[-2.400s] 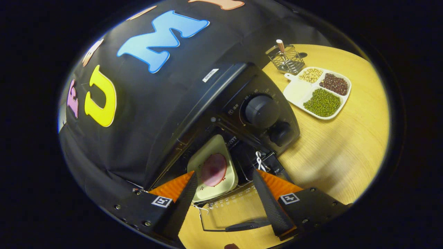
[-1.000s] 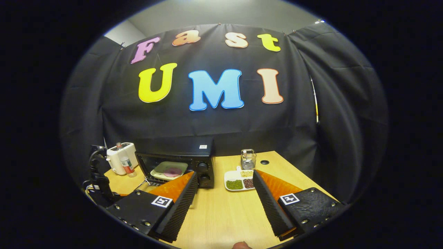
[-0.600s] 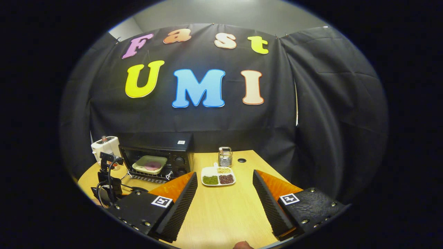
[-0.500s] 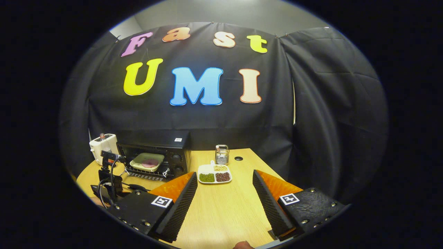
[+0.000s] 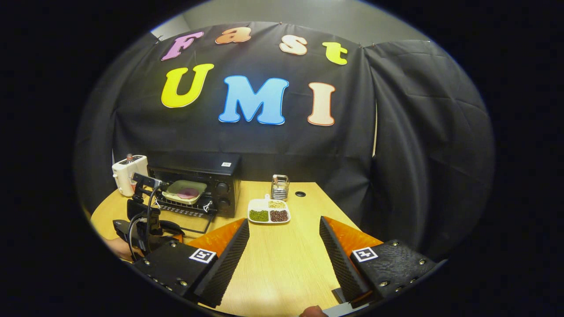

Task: Open the electric oven with the left hand, put the food in, and close the electric oven.

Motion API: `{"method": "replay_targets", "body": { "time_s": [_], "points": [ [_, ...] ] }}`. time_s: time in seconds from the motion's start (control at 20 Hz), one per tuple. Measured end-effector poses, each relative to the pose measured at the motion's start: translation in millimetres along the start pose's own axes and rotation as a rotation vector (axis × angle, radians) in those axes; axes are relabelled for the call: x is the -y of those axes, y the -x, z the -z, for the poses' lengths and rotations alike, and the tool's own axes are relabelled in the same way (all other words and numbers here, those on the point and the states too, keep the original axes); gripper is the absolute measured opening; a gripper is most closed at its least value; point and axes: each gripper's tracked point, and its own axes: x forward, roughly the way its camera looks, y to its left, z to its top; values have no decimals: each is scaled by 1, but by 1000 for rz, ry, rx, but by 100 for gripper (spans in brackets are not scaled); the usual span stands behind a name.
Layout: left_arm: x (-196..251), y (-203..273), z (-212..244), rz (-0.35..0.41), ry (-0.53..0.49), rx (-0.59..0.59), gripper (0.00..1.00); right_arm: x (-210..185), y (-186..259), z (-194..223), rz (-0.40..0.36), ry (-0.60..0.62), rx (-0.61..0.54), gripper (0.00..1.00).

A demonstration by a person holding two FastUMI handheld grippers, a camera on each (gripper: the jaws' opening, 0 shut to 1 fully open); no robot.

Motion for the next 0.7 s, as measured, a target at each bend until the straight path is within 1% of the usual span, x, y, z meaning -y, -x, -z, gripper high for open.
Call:
{"method": "replay_targets", "body": {
  "time_s": [0.05, 0.1, 0.25, 0.3, 0.35, 0.4, 0.45, 0.5, 0.55, 0.7],
  "points": [
    [0, 0, 0, -4, -5, -2, 95, -2, -1, 0, -6, -4, 3, 97],
    [0, 1, -1, -5, -6, -5, 99, -5, -3, -2, -15, -8, 6, 97],
    [0, 6, -5, -5, -4, 9, 99, -9, -9, 0, -38, -10, 9, 97],
    [0, 9, -8, -8, -10, 24, 95, -9, -11, 2, -41, -13, 1, 97],
    [-1, 14, -12, -11, -15, 43, 99, -10, -11, 4, -46, -23, -8, 97],
    [-1, 18, -16, -13, -17, 58, 99, -10, -12, 5, -51, -35, -15, 97],
    [-2, 22, -21, -14, -15, 72, 95, -10, -13, 5, -52, -41, -16, 97],
    [-2, 27, -27, -16, -15, 85, 95, -9, -15, 5, -50, -39, -17, 97],
    [-3, 30, -34, -18, -18, 99, 99, -6, -17, 6, -47, -34, -21, 97],
    [-3, 36, -59, -23, -21, 149, 98, -4, -22, 9, -46, -46, -38, 97]
  ]
}}
